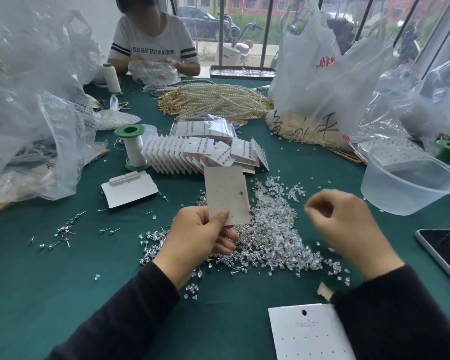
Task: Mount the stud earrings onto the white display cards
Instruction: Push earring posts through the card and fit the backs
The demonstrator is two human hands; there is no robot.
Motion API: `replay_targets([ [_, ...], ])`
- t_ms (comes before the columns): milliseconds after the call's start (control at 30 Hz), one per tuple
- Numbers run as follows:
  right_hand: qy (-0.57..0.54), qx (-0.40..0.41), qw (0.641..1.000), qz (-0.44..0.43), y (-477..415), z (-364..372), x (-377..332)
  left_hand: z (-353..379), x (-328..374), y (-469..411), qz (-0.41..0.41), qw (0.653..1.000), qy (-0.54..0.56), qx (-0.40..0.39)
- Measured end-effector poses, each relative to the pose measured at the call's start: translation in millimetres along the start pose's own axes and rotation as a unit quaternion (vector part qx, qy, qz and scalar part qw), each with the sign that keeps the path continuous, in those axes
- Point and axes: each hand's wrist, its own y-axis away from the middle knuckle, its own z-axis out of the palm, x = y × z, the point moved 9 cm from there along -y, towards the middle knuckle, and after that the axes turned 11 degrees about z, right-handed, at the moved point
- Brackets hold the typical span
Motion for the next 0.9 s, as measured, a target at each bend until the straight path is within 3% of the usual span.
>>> replay_targets([
  [133, 0.013, -0.115, 0.986, 0.118, -5, 1, 47, -3, 1, -1, 0.006, 1.0, -0.027, 0.006],
  [567, 0.122, -0.182, 0.973, 0.071, 2, 19, 45, -5, -1, -2, 0.013, 0.998, -0.062, 0.009],
  [633, 0.106, -0.166, 0.979, 0.051, 2, 17, 35, -3, -2, -1, 0.012, 0.998, -0.062, 0.006],
  [733, -0.033, -0.098, 0.994, -0.033, 9, 8, -6, -1, -2, 0, 0.014, 0.998, -0.067, 0.003],
  [900, -0.169, 0.018, 0.968, -0.182, 40, 19, -73, 1, 0, 1, 0.03, 0.996, -0.088, 0.0],
])
